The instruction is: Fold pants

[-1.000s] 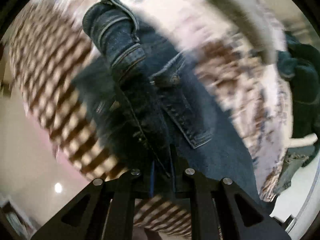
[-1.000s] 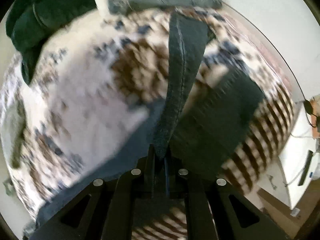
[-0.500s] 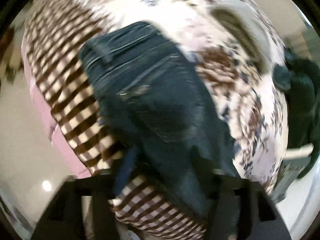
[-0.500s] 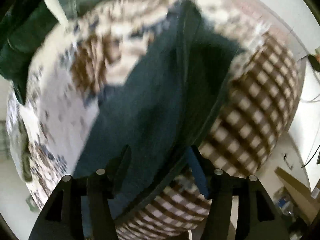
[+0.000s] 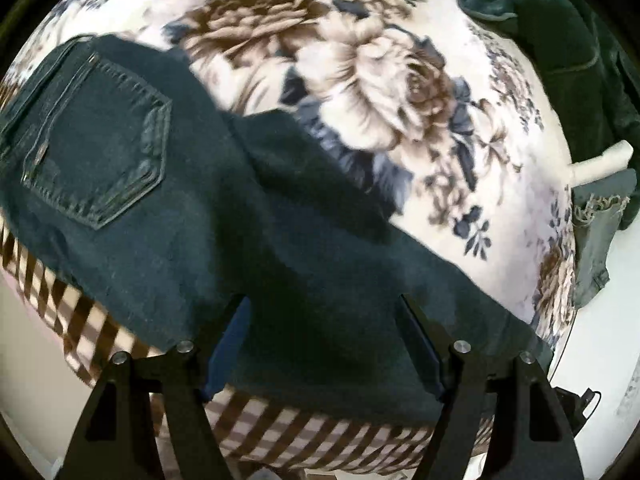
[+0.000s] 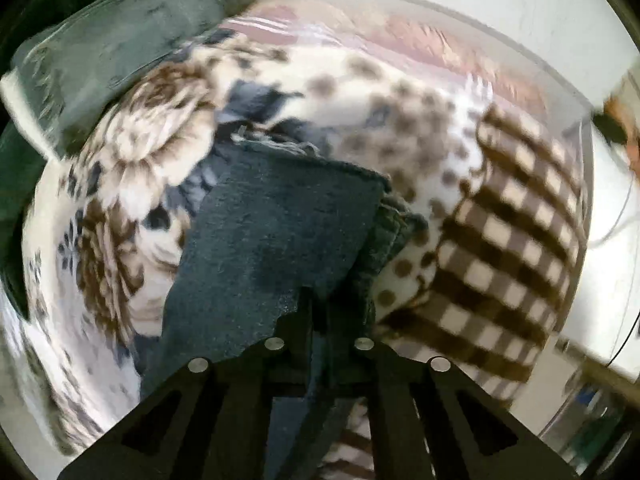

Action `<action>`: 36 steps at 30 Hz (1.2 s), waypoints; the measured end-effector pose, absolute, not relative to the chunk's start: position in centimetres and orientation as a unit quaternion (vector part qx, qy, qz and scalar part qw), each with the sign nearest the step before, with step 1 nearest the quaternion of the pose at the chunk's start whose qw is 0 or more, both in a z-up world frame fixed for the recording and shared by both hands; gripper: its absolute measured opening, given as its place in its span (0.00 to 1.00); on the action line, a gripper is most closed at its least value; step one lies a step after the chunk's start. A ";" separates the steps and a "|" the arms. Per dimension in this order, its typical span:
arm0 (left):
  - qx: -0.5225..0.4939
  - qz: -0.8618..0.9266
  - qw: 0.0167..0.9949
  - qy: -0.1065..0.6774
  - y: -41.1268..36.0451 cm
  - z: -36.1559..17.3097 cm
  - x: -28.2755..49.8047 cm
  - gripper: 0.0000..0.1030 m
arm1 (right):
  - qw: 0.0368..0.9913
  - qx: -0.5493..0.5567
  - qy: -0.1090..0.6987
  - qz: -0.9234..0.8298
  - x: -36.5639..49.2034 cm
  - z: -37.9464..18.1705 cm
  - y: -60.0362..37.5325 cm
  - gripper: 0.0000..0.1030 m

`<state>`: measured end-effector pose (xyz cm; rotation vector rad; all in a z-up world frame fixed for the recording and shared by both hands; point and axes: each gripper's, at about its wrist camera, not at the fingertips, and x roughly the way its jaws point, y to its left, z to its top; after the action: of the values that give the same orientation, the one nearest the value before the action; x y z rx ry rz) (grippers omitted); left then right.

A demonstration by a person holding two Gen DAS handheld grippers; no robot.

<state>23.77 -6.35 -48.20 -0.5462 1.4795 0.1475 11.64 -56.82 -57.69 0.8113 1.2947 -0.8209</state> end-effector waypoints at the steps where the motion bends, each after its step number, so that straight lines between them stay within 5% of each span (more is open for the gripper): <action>1: -0.244 0.071 0.702 0.665 -5.8 -48.2 23.1 0.70 | 0.641 0.320 0.590 -0.372 11.6 -57.5 -56.4 0.05; 5: -0.240 0.113 0.697 0.667 -2.1 -48.0 20.9 0.70 | 0.601 0.351 0.634 -0.338 10.7 -57.9 -54.5 0.08; 7: -0.241 0.137 0.696 0.663 0.2 -47.8 20.3 0.70 | 0.590 0.394 0.645 -0.284 10.2 -57.6 -51.9 0.33; 9: -0.242 0.168 0.698 0.653 3.3 -47.2 19.6 0.70 | 0.598 0.409 0.645 -0.245 10.0 -56.6 -48.7 0.43; 21: -0.310 0.243 0.696 0.600 17.8 -49.7 19.6 0.70 | 0.539 0.500 0.665 -0.132 8.8 -59.9 -32.7 0.43; 23: -0.342 0.235 0.693 0.590 19.1 -51.0 19.8 0.51 | 0.537 0.509 0.652 -0.165 8.2 -60.9 -31.6 0.39; 25: -0.364 0.235 0.690 0.579 19.8 -51.3 19.3 0.36 | 0.543 0.502 0.644 -0.196 7.7 -60.7 -31.2 0.15; 26: -0.369 0.235 0.694 0.572 19.9 -51.0 18.8 0.26 | 0.551 0.497 0.640 -0.200 7.9 -60.3 -31.1 0.13; 31: -0.371 0.197 0.720 0.553 19.7 -47.7 16.6 0.12 | 0.608 0.423 0.641 -0.200 9.6 -55.6 -29.7 0.09; 36: -0.388 0.186 0.682 0.591 21.5 -51.1 15.7 0.16 | 0.570 0.362 0.711 -0.194 10.9 -57.3 -28.7 0.11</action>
<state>15.68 21.53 -51.08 -0.8692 1.3259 0.4181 10.95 -28.71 -57.33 0.8492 1.6698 -0.4564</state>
